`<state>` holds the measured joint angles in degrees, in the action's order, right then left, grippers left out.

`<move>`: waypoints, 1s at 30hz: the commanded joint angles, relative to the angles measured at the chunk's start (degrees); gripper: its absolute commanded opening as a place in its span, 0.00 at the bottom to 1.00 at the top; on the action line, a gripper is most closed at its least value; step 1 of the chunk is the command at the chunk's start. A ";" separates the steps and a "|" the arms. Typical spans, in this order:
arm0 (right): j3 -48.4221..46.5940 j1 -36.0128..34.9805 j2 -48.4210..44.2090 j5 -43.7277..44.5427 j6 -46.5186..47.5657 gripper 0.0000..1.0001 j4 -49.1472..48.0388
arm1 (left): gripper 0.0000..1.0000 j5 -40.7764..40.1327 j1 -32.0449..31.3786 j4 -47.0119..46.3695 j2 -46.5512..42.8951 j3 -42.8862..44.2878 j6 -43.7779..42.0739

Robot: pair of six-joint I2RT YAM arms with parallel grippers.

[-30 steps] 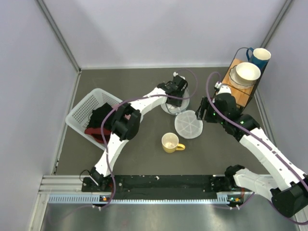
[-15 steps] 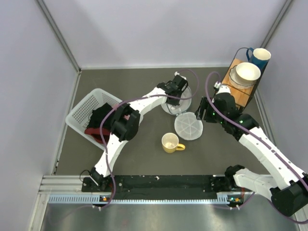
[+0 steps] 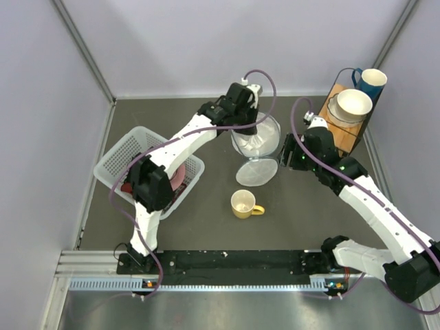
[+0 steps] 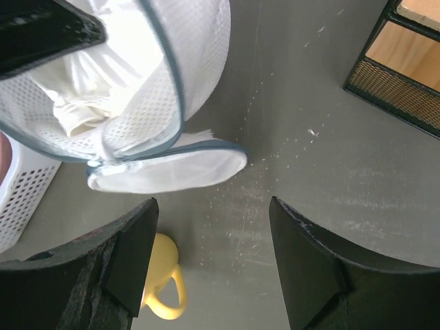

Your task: Unzip the laundry bag and remove the bra

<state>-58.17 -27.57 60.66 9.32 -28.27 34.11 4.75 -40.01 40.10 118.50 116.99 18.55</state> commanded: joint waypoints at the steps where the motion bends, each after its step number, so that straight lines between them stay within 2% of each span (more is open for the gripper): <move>1: -1.95 0.42 -0.81 0.61 0.24 0.67 -1.15 | 0.00 5.71 0.72 -4.84 -3.45 -3.07 2.81; 5: -1.51 0.42 -1.34 0.52 -0.03 0.67 -1.06 | 0.00 5.62 0.64 -9.42 -1.08 -8.96 4.83; 9: -0.89 0.50 -1.34 0.08 0.23 0.67 -1.15 | 0.00 9.30 0.72 -8.46 1.04 -8.62 7.02; 16: -2.64 0.50 4.62 1.40 -1.26 0.82 -1.50 | 0.00 11.50 0.81 -6.53 -6.33 -8.44 6.33; 25: -8.62 0.50 12.54 2.45 -2.23 0.80 -4.48 | 0.00 15.37 0.72 -4.68 -12.85 -11.43 5.54; 27: -9.15 0.50 13.69 2.80 -2.05 0.69 -4.84 | 0.00 15.90 0.90 -4.15 -13.64 -11.87 5.19; 28: -9.15 0.50 13.78 3.07 -2.14 0.57 -5.10 | 0.00 16.42 0.90 -3.63 -13.82 -11.87 5.10; 29: -8.98 0.50 13.61 3.16 -2.05 0.23 -5.71 | 0.00 16.95 1.07 -3.27 -13.91 -11.87 4.92; 30: -8.72 0.50 13.43 3.59 -2.22 0.09 -5.89 | 0.00 19.04 1.33 -3.18 -14.17 -11.87 4.57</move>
<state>-64.62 -27.57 74.26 10.52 -29.63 31.88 18.59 -39.13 36.42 107.20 105.71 24.12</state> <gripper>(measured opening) 0.422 0.010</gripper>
